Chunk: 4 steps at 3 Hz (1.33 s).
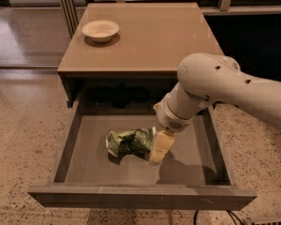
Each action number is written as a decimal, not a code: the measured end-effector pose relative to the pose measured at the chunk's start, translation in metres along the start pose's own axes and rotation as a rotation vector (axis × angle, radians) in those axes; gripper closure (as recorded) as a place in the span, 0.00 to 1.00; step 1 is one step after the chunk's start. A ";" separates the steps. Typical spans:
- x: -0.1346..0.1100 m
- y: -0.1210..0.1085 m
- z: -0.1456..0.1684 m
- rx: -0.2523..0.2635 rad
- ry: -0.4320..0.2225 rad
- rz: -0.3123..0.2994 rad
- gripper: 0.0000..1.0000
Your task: Pick green jalapeno chip bag from top drawer and place on counter
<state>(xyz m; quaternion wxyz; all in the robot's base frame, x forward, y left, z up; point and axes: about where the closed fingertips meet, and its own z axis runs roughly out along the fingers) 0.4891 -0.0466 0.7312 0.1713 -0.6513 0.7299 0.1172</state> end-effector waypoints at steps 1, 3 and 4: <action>-0.001 -0.009 0.033 -0.027 -0.040 0.021 0.00; -0.031 -0.015 0.085 -0.075 -0.067 -0.033 0.00; -0.054 -0.008 0.105 -0.105 -0.066 -0.073 0.00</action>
Offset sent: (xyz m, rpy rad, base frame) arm 0.0330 0.0489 -0.0818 0.1033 0.0753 0.0144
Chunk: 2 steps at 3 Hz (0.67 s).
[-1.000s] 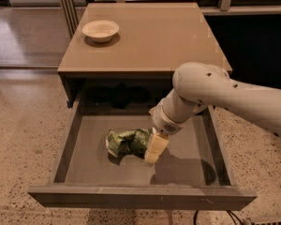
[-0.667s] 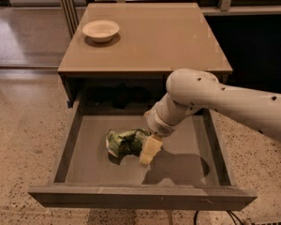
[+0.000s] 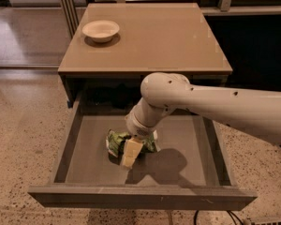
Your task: Pick green jalapeno chip bag from top drawer and place on counter
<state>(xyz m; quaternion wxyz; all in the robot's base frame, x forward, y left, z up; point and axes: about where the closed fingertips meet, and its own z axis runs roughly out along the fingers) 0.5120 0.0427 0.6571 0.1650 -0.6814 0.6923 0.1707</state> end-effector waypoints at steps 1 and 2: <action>-0.011 0.004 0.016 -0.013 0.005 -0.012 0.00; -0.008 0.005 0.034 -0.018 0.043 -0.015 0.00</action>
Offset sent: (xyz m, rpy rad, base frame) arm -0.0040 0.0276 -0.0450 -0.0899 0.0082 0.0255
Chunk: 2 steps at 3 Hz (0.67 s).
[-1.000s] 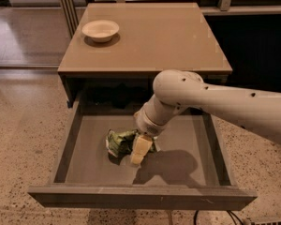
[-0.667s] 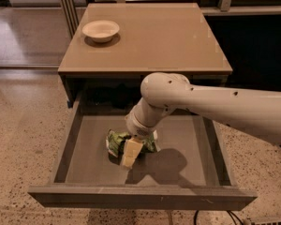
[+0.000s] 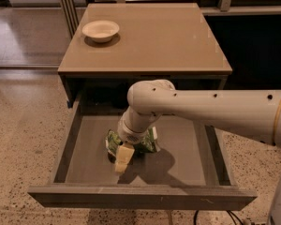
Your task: Pick green jalapeno chip bag from top drawer and place on counter
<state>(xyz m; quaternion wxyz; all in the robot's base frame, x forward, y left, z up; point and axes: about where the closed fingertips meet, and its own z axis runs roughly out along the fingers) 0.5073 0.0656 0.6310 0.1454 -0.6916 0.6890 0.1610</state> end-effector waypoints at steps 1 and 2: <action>0.003 -0.001 0.010 -0.002 0.025 0.000 0.00; 0.003 -0.001 0.010 -0.002 0.025 0.000 0.19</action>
Offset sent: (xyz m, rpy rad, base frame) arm 0.0005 0.0015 -0.0096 -0.0222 0.0016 0.0008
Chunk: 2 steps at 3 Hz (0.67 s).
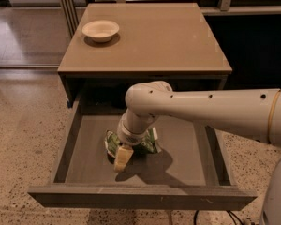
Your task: Pick green jalapeno chip bag from top drawer and place on counter
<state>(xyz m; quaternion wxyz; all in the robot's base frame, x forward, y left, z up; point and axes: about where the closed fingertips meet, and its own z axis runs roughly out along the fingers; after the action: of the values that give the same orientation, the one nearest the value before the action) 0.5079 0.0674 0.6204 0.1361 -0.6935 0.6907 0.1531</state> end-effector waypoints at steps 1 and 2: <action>0.000 0.000 0.000 0.000 0.000 0.000 0.42; 0.000 0.000 0.000 0.000 0.000 0.000 0.65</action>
Offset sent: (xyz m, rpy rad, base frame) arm 0.0000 0.0000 0.0000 0.0000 0.0000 0.0000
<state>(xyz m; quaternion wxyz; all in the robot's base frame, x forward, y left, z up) 0.5079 0.0674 0.6204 0.1361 -0.6935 0.6907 0.1531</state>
